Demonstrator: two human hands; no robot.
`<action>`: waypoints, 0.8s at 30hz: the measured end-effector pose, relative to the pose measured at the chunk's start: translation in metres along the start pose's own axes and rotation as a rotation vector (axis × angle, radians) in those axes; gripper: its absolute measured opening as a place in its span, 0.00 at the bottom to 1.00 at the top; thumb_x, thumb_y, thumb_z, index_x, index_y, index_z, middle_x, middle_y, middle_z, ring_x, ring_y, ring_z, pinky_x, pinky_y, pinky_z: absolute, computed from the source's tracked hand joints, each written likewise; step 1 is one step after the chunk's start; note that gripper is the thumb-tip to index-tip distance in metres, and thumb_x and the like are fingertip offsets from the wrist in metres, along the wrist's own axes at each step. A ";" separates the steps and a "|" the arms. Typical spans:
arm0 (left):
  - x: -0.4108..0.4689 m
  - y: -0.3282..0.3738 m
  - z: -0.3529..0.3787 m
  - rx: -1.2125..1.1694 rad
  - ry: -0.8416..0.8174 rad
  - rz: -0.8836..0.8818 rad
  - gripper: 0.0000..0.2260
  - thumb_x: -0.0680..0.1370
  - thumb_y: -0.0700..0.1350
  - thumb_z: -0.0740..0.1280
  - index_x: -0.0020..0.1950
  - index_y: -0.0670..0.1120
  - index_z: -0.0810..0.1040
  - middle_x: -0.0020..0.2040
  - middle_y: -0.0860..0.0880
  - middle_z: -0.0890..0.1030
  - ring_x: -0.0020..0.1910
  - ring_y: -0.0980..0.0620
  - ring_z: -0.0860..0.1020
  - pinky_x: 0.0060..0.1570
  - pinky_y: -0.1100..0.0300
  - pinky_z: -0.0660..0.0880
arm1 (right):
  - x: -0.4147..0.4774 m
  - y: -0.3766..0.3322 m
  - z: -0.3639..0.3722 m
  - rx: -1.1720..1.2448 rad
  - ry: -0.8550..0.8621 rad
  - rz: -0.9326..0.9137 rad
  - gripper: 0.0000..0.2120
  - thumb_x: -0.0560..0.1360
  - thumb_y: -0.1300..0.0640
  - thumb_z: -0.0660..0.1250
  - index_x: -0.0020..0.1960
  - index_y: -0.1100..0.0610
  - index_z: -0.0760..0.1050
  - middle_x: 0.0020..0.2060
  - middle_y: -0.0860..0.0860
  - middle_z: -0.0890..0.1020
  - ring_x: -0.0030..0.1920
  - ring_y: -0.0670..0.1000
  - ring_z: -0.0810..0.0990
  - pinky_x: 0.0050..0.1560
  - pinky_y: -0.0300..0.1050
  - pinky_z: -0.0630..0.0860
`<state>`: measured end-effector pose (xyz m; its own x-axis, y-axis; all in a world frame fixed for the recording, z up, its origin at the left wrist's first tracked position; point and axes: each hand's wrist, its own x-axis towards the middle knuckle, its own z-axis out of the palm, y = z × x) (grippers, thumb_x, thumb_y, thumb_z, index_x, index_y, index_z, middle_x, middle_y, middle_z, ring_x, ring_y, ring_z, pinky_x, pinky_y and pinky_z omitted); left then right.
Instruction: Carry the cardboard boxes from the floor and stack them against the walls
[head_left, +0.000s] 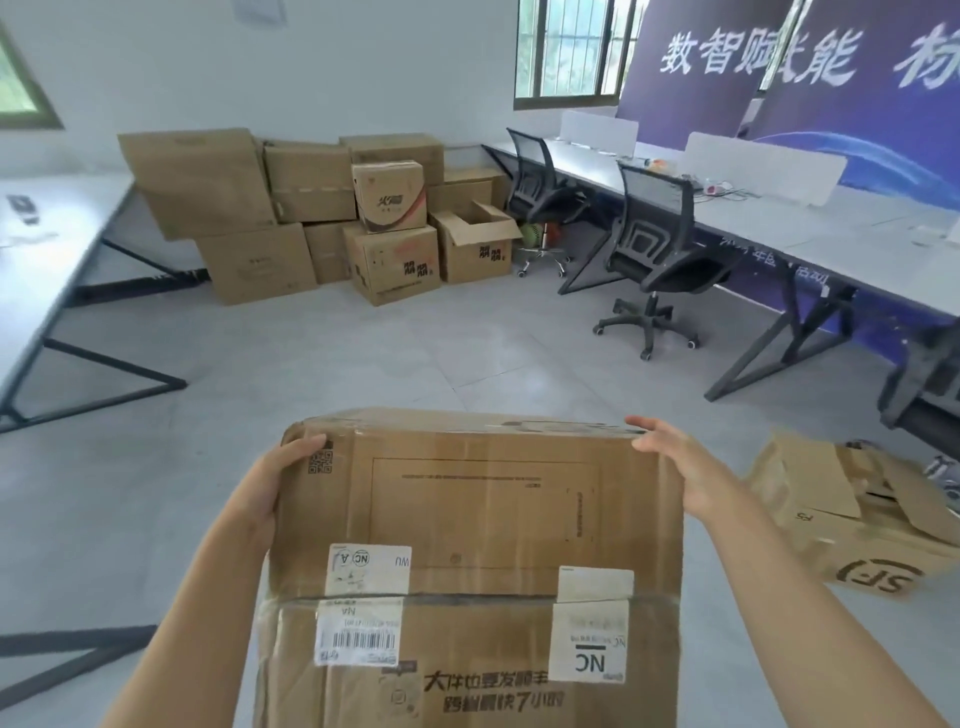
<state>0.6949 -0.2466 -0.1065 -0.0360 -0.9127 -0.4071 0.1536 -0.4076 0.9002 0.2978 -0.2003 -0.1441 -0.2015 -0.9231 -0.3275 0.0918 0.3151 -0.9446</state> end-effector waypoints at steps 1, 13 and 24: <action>0.010 0.005 0.009 -0.002 0.017 0.016 0.07 0.77 0.44 0.63 0.43 0.43 0.78 0.29 0.48 0.83 0.25 0.53 0.80 0.30 0.59 0.77 | 0.018 -0.009 -0.006 0.013 -0.025 -0.004 0.26 0.49 0.49 0.73 0.48 0.46 0.80 0.54 0.56 0.78 0.55 0.55 0.75 0.61 0.54 0.69; 0.136 0.053 0.003 -0.096 0.272 0.015 0.07 0.77 0.45 0.63 0.43 0.43 0.77 0.28 0.48 0.82 0.24 0.52 0.80 0.27 0.59 0.77 | 0.233 -0.081 0.059 -0.059 -0.324 0.049 0.29 0.52 0.52 0.73 0.53 0.49 0.76 0.48 0.55 0.80 0.47 0.52 0.79 0.46 0.47 0.77; 0.335 0.161 -0.043 -0.197 0.283 0.098 0.06 0.77 0.44 0.63 0.45 0.44 0.77 0.29 0.49 0.82 0.26 0.52 0.80 0.30 0.59 0.76 | 0.441 -0.178 0.169 -0.063 -0.349 -0.007 0.18 0.62 0.59 0.68 0.52 0.51 0.76 0.40 0.52 0.82 0.33 0.46 0.83 0.32 0.40 0.79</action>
<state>0.7505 -0.6167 -0.1042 0.2585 -0.8914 -0.3722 0.3317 -0.2800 0.9009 0.3569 -0.7008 -0.1170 0.1446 -0.9415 -0.3045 0.0292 0.3116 -0.9498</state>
